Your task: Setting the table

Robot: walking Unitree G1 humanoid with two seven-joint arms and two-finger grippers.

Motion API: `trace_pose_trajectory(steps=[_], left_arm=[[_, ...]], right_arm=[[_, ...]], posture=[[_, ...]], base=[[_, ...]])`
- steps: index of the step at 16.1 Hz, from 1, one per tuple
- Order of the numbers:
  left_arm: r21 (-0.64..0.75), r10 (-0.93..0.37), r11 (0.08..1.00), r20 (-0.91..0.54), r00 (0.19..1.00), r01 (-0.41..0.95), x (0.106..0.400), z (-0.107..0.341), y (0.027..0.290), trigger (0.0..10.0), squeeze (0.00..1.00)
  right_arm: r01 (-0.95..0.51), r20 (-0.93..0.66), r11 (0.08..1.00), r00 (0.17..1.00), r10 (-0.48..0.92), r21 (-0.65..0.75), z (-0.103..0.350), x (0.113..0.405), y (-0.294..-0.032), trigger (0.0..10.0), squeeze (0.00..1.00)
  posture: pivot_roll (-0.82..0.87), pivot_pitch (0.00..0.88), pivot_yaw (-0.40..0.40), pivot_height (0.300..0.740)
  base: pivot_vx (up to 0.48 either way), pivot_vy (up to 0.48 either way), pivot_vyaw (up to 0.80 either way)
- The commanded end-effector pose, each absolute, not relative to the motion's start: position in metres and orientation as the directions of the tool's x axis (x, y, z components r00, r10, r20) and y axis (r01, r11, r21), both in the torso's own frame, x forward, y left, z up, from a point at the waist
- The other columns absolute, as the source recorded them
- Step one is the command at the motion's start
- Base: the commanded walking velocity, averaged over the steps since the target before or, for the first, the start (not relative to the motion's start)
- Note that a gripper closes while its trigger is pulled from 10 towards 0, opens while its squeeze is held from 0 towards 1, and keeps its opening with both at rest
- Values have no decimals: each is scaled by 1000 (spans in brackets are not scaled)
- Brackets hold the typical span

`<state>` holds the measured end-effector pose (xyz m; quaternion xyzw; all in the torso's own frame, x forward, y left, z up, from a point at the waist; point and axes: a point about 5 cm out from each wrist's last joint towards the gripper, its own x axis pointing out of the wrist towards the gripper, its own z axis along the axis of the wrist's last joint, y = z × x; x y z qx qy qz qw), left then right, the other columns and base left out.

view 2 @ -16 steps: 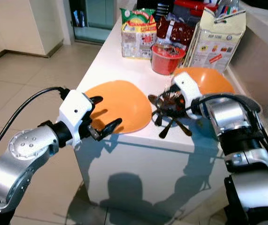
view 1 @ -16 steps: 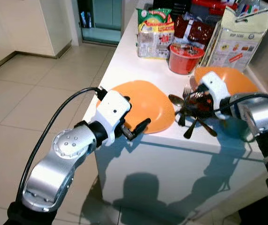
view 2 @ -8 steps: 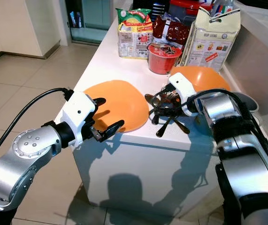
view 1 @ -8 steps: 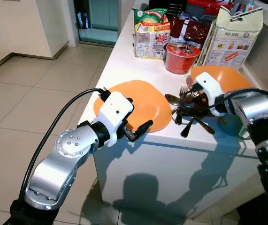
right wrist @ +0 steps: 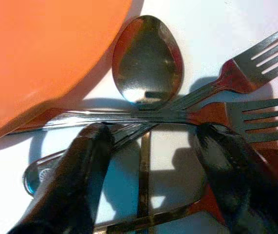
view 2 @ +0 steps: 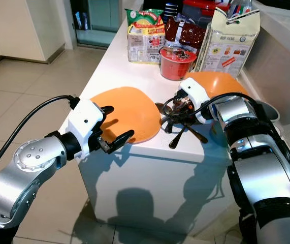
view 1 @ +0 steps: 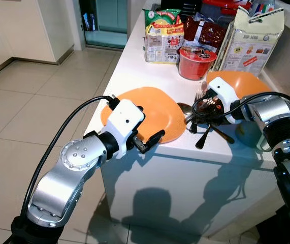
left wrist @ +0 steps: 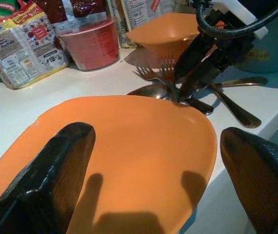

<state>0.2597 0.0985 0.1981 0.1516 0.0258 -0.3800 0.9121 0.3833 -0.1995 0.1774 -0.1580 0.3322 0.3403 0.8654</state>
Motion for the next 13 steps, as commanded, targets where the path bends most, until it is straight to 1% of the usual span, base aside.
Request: trace_pose_trajectory(steps=[1,8,13], left_arm=[[266,-681,667,-160,715,696,262,200,98,10000,0],[261,-675,677,-154,722,688,262,201,98,10000,0],[263,-668,684,-151,729,681,264,202,99,10000,0]], right_arm=[[-691,-723,721,521,454,-45,170,381,-204,0,0],[-685,-713,728,526,464,-31,170,383,-201,0,0],[-681,-677,732,548,491,-21,177,387,-196,0,0]], posture=[[-36,0,-58,740],[-31,0,-68,740],[-29,0,-70,740]], base=[[0,0,0],[0,0,0],[0,0,0]])
